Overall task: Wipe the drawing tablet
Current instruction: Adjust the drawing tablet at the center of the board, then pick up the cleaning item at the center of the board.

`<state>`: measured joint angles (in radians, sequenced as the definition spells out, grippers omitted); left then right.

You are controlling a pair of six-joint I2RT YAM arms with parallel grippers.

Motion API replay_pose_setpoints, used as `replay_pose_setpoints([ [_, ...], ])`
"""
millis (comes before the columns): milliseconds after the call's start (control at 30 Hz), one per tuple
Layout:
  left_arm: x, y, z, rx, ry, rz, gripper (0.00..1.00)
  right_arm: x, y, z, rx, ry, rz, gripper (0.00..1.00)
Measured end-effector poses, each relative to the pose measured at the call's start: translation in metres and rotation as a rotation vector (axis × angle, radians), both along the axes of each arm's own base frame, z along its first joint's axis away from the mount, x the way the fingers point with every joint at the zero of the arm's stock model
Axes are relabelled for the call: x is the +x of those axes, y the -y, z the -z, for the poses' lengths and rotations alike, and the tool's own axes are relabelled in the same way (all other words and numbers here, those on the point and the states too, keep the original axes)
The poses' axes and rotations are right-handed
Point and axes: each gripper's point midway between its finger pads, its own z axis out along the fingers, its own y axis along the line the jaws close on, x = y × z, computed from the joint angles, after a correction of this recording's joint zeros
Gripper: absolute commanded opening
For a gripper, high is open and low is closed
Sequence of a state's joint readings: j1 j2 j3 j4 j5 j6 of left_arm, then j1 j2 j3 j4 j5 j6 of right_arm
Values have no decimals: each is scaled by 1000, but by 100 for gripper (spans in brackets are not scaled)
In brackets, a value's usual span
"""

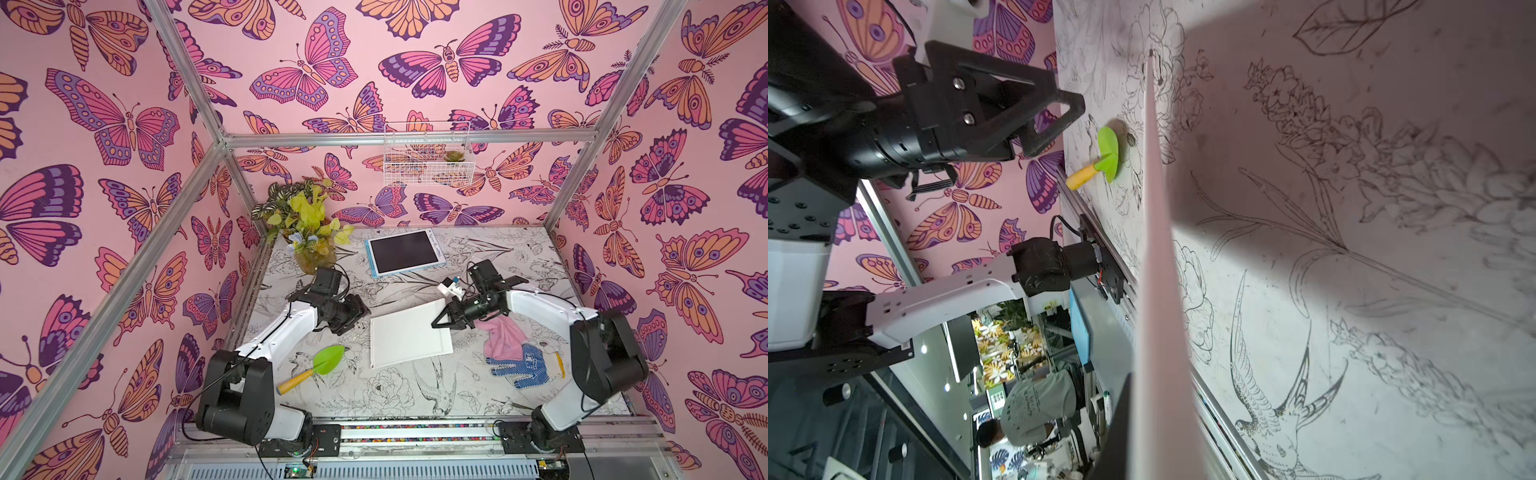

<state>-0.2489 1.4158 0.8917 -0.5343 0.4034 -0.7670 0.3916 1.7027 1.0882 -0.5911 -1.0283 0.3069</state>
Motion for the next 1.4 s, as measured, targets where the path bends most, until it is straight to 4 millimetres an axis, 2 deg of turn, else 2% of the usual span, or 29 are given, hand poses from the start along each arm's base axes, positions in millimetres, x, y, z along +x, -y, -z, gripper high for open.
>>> replay_pose_setpoints([
  [67, -8, -2, 7, 13, -16, 21, 69, 2, -3, 10, -7, -15, -33, 0],
  [133, -15, -4, 13, 23, -30, 37, 70, 2, -3, 21, -19, -37, -57, 5],
  [267, -26, -5, 26, 23, -63, 49, 70, 9, -3, 33, -61, -43, -91, 27],
  [333, -30, -4, 34, 14, -85, 54, 70, 13, 2, 43, -117, -29, -101, 41],
  [400, -34, -3, 40, 9, -104, 56, 69, 14, 9, 50, -183, -9, -104, 49],
  [533, -37, -2, 45, 0, -115, 60, 69, 25, 30, 56, -355, 89, -74, 55],
  [633, -36, -1, 44, -6, -106, 63, 69, 42, 60, 39, -521, 285, 36, 63],
  [700, -36, 1, 44, -8, -106, 65, 69, 51, 90, 15, -627, 456, 189, 66],
  [800, -38, 5, 43, -8, -106, 77, 69, 52, 139, -21, -724, 667, 485, 81],
  [867, -40, 8, 43, -7, -106, 89, 69, 47, 168, -26, -776, 717, 670, 87],
  [967, -43, 14, 43, -8, -105, 108, 69, 39, 199, -1, -886, 662, 832, 92],
  [1067, -44, 16, 43, -8, -107, 114, 69, 33, 212, 32, -973, 554, 890, 94],
  [1200, -44, 17, 45, -8, -110, 113, 69, 35, 212, 58, -1000, 443, 956, 94],
  [1300, -43, 17, 44, -9, -107, 111, 69, 40, 210, 70, -989, 395, 1008, 92],
  [1400, -42, 17, 44, -10, -105, 110, 68, 46, 208, 80, -977, 357, 1058, 84],
])
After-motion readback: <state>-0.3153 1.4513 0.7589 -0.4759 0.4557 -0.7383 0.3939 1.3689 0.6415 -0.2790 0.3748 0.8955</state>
